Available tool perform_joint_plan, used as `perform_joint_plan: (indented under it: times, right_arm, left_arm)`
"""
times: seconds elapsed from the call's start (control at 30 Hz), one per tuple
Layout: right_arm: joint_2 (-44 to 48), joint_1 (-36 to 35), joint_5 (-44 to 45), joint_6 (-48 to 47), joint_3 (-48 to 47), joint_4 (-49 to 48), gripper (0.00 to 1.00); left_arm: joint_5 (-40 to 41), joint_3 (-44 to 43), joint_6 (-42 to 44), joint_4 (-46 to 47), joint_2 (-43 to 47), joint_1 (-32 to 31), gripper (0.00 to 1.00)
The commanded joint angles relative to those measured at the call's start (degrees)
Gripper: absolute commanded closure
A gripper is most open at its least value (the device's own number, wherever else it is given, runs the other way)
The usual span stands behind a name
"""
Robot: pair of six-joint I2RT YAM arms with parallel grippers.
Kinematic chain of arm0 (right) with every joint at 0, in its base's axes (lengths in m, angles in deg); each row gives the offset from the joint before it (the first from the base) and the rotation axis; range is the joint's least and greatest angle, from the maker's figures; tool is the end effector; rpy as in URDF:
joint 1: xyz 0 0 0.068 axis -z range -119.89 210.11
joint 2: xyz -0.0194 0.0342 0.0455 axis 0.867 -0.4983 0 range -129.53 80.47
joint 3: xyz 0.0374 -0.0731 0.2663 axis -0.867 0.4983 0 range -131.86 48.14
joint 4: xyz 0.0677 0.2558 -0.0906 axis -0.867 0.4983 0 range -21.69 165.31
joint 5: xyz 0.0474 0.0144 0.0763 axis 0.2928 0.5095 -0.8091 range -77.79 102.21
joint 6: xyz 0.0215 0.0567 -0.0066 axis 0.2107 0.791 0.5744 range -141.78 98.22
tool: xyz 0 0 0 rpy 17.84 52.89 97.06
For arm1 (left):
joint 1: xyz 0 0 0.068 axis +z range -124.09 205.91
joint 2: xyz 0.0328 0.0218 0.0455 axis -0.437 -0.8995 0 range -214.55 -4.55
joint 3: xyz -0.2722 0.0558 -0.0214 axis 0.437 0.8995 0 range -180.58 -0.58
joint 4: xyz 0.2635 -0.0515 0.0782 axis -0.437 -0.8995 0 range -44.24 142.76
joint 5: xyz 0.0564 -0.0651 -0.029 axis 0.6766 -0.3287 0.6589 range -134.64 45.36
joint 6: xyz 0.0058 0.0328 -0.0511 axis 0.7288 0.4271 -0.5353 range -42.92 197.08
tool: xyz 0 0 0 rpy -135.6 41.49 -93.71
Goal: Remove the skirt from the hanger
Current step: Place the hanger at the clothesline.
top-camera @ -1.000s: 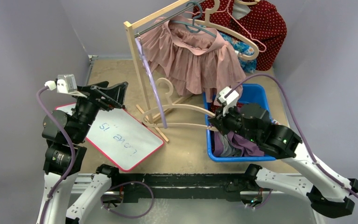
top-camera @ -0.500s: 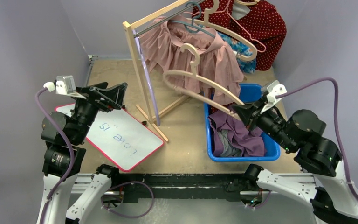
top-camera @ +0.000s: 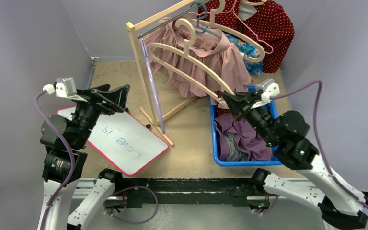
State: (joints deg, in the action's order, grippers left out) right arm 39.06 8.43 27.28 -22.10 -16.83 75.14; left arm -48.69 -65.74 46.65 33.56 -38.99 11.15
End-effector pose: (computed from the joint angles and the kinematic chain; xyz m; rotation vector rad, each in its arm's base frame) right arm 0.1017 0.1093 0.4868 -0.3598 1.2622 0.5991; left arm 0.1064 -0.0313 0.4767 -0.1311 1.3999 -0.7069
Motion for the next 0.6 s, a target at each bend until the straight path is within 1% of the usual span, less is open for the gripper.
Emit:
perform_joint_plan:
  times: [0.0, 0.13, 0.27, 0.33, 0.43, 0.57]
  right_arm:
    - [-1.0, 0.0, -1.9, -1.8, 5.5, -22.9, 1.0]
    - [-1.7, 0.0, -4.4, -3.8, 12.1, -33.8, 1.0]
    - [-2.6, 0.0, -5.2, -5.1, 17.9, -45.5, 1.0]
    - [-3.5, 0.1, -5.8, -5.7, 18.9, -48.5, 1.0]
    - [-4.5, 0.1, -6.4, -6.7, 20.5, -52.1, 1.0]
    - [-5.8, 0.0, -6.4, -7.9, 22.2, -55.9, 1.0]
  left_arm:
    - [0.7, -2.9, 0.4, 0.2, -0.2, -0.2, 0.0]
    - [1.0, -2.7, 0.1, 0.1, 0.2, -0.2, 0.0]
    - [0.4, -1.2, -2.0, 3.5, 0.9, -0.2, 0.0]
    - [-0.2, -1.7, -2.3, 4.0, 0.2, -0.2, 0.0]
    - [-0.2, -3.3, -1.0, 2.4, -1.0, -0.2, 0.0]
    - [-0.1, -3.3, -1.2, 2.7, -1.7, -0.2, 0.0]
